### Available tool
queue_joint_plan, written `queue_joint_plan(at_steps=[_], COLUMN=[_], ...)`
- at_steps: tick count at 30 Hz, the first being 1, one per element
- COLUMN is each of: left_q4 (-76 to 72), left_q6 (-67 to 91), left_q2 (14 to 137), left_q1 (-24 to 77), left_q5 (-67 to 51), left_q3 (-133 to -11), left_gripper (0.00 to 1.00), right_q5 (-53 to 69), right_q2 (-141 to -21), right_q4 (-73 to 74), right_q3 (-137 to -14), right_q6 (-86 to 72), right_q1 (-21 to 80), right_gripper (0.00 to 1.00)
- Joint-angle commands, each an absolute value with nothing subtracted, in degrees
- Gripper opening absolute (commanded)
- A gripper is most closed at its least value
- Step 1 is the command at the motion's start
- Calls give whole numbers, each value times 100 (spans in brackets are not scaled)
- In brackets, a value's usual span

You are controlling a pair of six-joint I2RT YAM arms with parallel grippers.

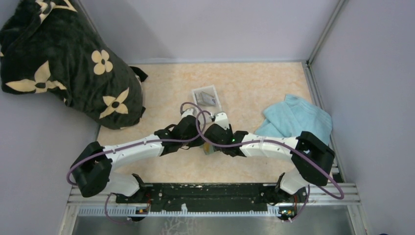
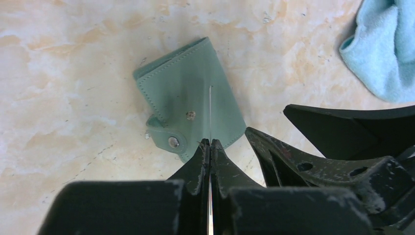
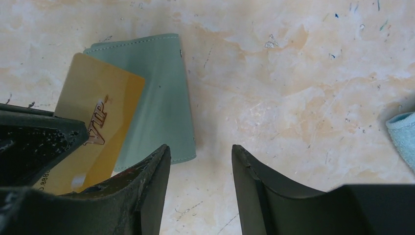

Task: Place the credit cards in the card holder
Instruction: Open the card holder at the center of the board.

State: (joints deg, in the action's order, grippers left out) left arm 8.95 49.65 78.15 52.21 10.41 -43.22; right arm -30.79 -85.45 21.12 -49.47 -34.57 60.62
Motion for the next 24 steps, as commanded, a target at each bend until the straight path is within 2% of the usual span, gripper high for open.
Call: queue_joint_plan(at_steps=[1, 11, 24], left_q4=[1110, 1011, 1091], left_q6=[5340, 5787, 6137], left_q2=[7655, 7112, 6976], left_q1=[5299, 5325, 5349], left_q5=[1682, 2064, 2240], left_q3=[-4301, -3720, -3400], left_gripper=[0, 0, 0], right_q5=[-2812, -2469, -2187], right_q2=[-8432, -8592, -8798], right_q4=[1791, 1546, 1295], right_q3=[-4931, -4873, -4887], right_q6=[-3362, -3182, -3030], right_q1=[5924, 5691, 5467], right_gripper=[49, 48, 48])
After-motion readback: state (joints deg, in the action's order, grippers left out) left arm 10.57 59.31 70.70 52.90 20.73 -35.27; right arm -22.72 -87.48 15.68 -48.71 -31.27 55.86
